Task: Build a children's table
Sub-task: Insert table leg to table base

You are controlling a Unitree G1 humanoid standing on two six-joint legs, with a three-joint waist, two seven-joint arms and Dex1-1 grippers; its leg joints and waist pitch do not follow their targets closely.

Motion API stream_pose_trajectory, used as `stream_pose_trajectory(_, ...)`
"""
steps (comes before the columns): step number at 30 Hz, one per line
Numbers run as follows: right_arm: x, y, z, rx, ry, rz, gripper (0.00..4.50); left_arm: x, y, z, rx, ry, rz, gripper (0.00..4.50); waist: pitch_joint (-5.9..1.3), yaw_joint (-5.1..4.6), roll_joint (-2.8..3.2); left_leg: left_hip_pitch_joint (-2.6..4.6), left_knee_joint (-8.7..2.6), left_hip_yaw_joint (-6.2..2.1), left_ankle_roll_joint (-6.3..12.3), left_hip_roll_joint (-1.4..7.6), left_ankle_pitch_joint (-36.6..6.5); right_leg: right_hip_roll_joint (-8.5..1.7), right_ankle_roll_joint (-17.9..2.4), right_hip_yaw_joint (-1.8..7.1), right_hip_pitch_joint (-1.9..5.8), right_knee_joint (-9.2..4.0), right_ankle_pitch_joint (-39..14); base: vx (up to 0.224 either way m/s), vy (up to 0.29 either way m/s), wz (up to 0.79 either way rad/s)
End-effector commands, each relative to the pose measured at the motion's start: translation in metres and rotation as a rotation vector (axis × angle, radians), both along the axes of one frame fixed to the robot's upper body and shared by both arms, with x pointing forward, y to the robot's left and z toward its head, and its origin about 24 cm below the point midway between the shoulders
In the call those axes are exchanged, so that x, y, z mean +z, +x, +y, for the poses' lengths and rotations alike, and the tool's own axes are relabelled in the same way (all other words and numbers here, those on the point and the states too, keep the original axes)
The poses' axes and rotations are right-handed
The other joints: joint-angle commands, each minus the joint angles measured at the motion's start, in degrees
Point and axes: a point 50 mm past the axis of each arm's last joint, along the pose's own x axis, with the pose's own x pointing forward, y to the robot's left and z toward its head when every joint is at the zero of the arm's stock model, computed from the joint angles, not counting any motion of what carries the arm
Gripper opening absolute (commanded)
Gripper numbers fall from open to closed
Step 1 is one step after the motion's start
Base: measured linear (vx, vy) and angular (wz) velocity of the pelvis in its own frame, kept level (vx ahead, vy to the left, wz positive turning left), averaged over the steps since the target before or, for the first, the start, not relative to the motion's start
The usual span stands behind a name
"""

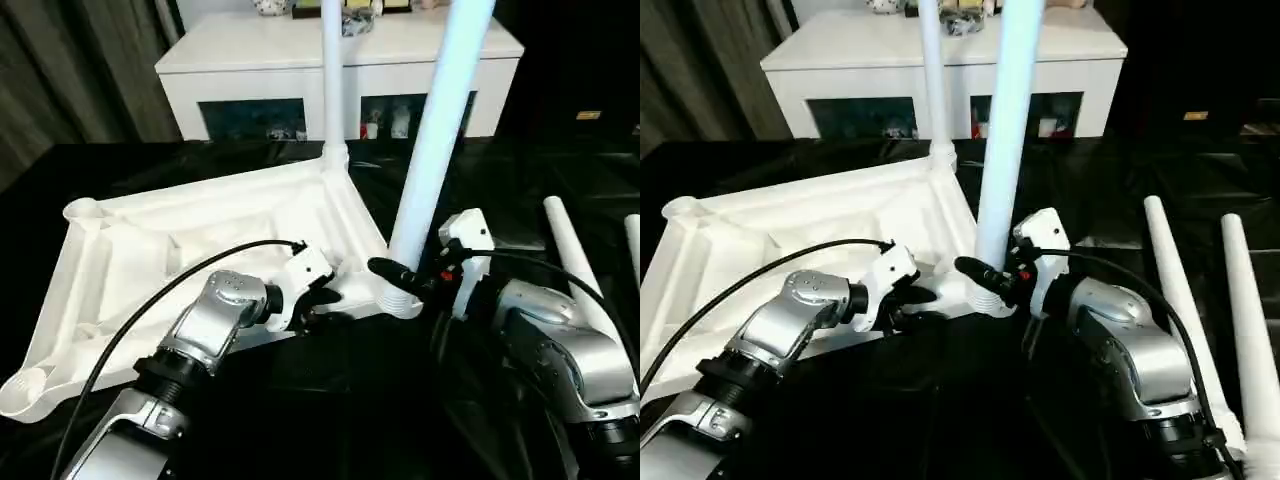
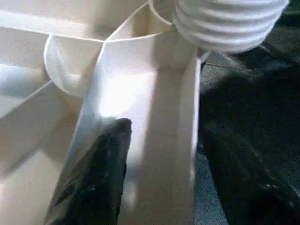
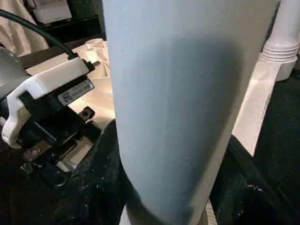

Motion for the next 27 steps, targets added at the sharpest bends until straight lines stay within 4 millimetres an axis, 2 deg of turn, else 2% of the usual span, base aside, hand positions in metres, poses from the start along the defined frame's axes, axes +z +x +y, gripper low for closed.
stream_pose_trajectory(1,0.009,0.001,0.001,0.007,0.012,-0.026,1.86,-0.004,0.005,0.004,0.051,0.042,0.002,2.78,-3.89,0.28,-0.58,1.36,-3.56,-2.39,8.19,4.76,0.4,-4.07,-16.9,1.99,2.45,-2.74,13.8,0.000,0.000,0.00)
stream_pose_trajectory(3,0.009,0.001,0.001,0.007,0.012,-0.026,1.86,-0.004,0.006,0.004,0.058,0.042,0.005,2.78,-3.80,0.38,-0.73,1.33,-3.70,-2.45,8.23,4.90,-0.4,-4.15,-17.0,1.95,2.54,-2.83,12.4,0.000,0.000,0.00)
stream_pose_trajectory(7,0.008,-0.001,0.000,0.006,0.010,-0.024,1.86,-0.001,0.009,0.005,0.096,-0.012,0.036,2.78,-3.48,0.38,-0.62,1.61,-4.31,-2.43,5.81,5.09,-6.0,-4.05,-17.1,2.01,2.47,-3.38,5.1,0.000,0.000,0.00)
stream_pose_trajectory(10,0.008,-0.002,0.000,0.006,0.009,-0.023,1.86,-0.001,0.009,0.007,0.094,-0.002,0.038,2.84,-3.42,0.31,-0.55,1.63,-4.48,-2.50,4.72,5.07,-7.0,-4.03,-16.6,2.09,2.51,-3.44,4.2,0.000,0.000,0.00)
stream_pose_trajectory(15,0.008,-0.001,0.000,0.004,0.007,-0.022,1.86,-0.007,0.004,0.006,0.062,0.008,0.076,2.84,-3.65,0.16,-0.65,1.46,-4.14,-2.48,5.45,4.88,-4.6,-4.13,-16.7,2.08,2.66,-3.16,7.7,0.000,0.000,0.00)
stream_pose_trajectory(16,0.008,-0.001,0.000,0.004,0.007,-0.023,1.86,-0.008,0.003,0.006,0.061,0.007,0.080,2.84,-3.69,0.17,-0.48,1.44,-4.00,-2.47,5.98,4.87,-3.8,-4.12,-16.8,2.04,2.62,-3.08,8.8,0.000,0.000,0.00)
stream_pose_trajectory(17,0.008,-0.001,0.000,0.003,0.007,-0.023,1.86,-0.009,0.003,0.005,0.061,0.006,0.084,2.56,-3.72,0.18,-0.52,1.44,-3.98,-2.48,6.16,4.87,-3.6,-4.10,-16.9,2.00,2.64,-3.04,9.0,0.000,0.000,0.00)
stream_pose_trajectory(20,0.008,-0.001,-0.001,0.002,0.007,-0.024,1.86,-0.011,0.001,0.003,0.059,0.006,0.096,2.49,-3.72,0.21,-0.58,1.43,-3.92,-2.44,6.66,4.89,-3.4,-4.12,-17.0,1.98,2.63,-3.03,8.7,0.000,0.000,0.00)
stream_pose_trajectory(22,0.008,0.000,-0.001,0.000,0.005,-0.025,1.86,-0.013,0.000,0.002,0.041,0.013,0.114,2.15,-3.67,0.23,-0.49,1.49,-4.00,-2.45,6.44,4.95,-4.3,-4.11,-17.0,1.99,2.59,-3.16,7.2,0.000,0.000,0.00)
stream_pose_trajectory(25,0.009,0.000,-0.002,-0.002,0.004,-0.026,1.86,-0.013,-0.002,0.002,0.028,0.016,0.129,2.03,-3.72,0.24,-0.42,1.50,-3.96,-2.48,6.33,4.92,-3.9,-4.09,-16.9,1.99,2.61,-3.07,7.3,0.000,0.000,0.00)
stream_pose_trajectory(27,0.009,0.000,-0.002,-0.004,0.003,-0.027,1.86,-0.013,-0.004,0.003,0.013,0.028,0.141,1.78,-3.74,0.27,-0.48,1.51,-3.94,-2.47,6.44,4.93,-3.6,-4.10,-17.0,2.00,2.60,-3.03,7.7,0.000,0.000,0.00)
